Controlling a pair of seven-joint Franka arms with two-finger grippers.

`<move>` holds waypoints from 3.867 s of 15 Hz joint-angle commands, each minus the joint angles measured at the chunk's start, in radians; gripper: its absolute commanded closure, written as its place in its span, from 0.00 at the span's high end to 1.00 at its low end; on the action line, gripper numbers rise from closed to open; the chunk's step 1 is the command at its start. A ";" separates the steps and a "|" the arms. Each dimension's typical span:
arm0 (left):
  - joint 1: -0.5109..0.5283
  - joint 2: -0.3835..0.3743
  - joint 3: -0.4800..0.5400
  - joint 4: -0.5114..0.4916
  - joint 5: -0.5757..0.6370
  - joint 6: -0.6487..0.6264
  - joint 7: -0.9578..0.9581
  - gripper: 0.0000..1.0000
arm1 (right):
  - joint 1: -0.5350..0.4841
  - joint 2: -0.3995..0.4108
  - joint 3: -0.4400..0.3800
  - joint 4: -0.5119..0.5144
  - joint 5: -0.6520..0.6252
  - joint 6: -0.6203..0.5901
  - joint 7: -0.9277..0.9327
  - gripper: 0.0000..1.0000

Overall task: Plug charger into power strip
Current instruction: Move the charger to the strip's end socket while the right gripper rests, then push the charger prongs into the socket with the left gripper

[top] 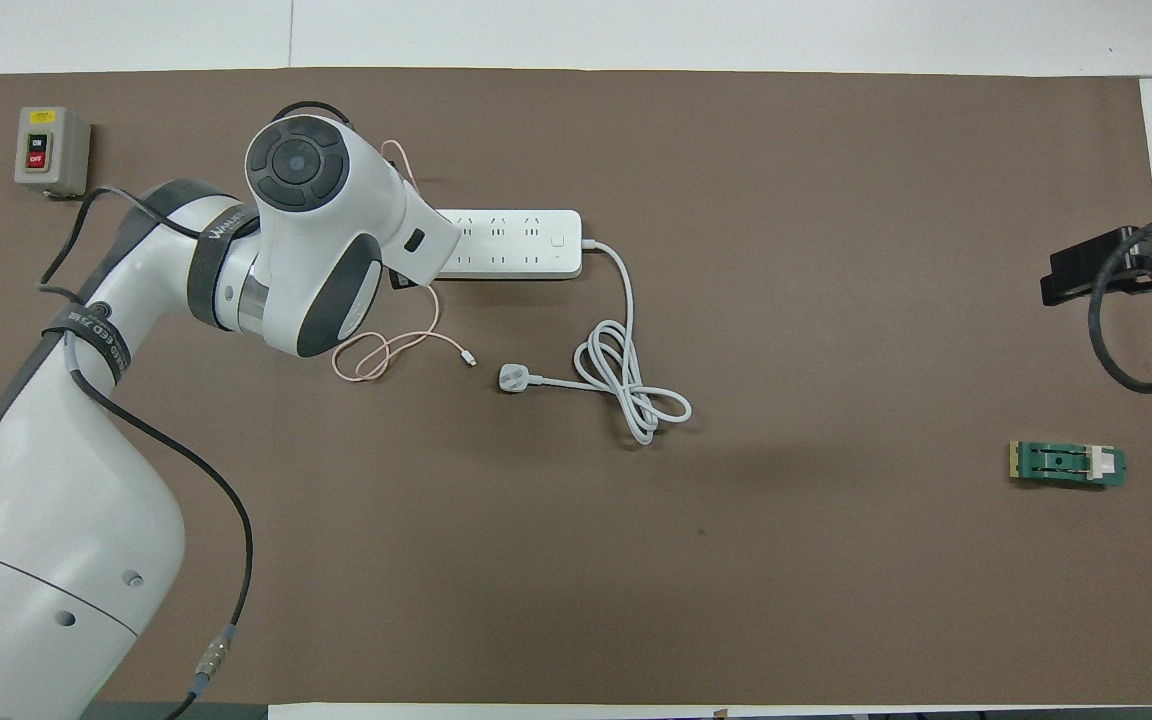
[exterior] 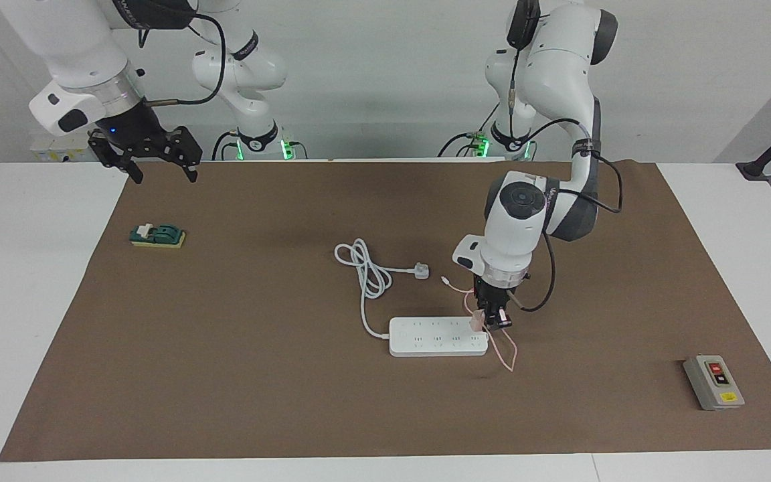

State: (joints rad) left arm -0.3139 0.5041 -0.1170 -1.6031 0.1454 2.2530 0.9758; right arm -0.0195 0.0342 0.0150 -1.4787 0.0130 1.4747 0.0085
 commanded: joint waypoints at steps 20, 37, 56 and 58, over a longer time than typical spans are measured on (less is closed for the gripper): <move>-0.042 -0.036 0.013 -0.097 0.056 -0.012 -0.058 0.00 | -0.005 -0.102 -0.015 -0.178 -0.045 0.059 -0.030 1.00; -0.040 -0.044 0.019 -0.124 0.062 0.003 -0.091 0.00 | -0.002 -0.106 -0.004 -0.183 -0.044 0.061 -0.025 1.00; -0.016 0.050 0.010 0.023 0.046 -0.075 -0.037 0.00 | -0.005 -0.108 0.003 -0.183 -0.044 0.032 -0.028 1.00; -0.016 0.097 0.007 0.098 0.042 -0.139 -0.026 0.00 | -0.003 -0.108 0.003 -0.183 -0.044 0.032 -0.028 1.00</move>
State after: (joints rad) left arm -0.3405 0.5139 -0.1184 -1.5978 0.1920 2.1803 0.9209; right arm -0.0185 -0.0558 0.0142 -1.6473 -0.0272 1.5148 0.0055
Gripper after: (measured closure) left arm 0.692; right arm 0.000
